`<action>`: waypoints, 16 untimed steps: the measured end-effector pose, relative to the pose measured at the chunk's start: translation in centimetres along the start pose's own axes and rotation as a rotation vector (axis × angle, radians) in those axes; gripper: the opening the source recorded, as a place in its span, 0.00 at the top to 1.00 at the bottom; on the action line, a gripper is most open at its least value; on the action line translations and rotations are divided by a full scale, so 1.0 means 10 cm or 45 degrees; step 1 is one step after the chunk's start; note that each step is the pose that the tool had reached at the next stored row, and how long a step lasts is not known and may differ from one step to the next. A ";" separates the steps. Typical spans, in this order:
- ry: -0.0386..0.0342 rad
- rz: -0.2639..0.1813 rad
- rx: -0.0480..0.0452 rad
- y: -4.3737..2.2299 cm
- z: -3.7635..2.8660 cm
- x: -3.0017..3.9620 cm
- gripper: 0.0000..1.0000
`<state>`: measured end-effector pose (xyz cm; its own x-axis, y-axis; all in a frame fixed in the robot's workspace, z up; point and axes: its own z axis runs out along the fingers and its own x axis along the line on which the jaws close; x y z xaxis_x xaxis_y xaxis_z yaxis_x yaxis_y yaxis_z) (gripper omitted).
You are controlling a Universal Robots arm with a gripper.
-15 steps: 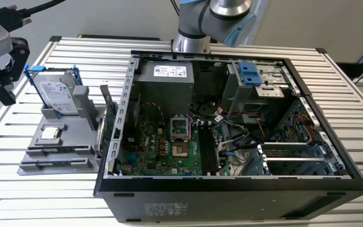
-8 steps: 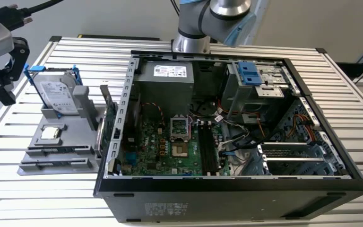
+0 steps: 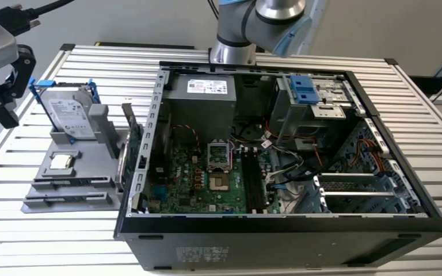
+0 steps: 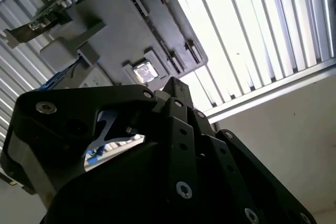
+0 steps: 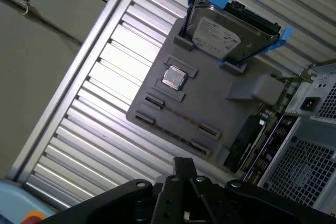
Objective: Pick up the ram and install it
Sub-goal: 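Pick up the ram and move it above insertion slot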
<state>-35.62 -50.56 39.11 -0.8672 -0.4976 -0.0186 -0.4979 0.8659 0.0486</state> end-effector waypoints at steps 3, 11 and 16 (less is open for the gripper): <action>0.0003 -0.011 0.000 0.000 0.001 0.001 1.00; 0.0024 -0.052 -0.001 0.001 0.001 0.003 1.00; 0.0042 -0.089 -0.002 0.003 0.000 0.006 1.00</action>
<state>-35.69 -50.56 39.10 -0.8304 -0.5568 -0.0186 -0.5570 0.8291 0.0487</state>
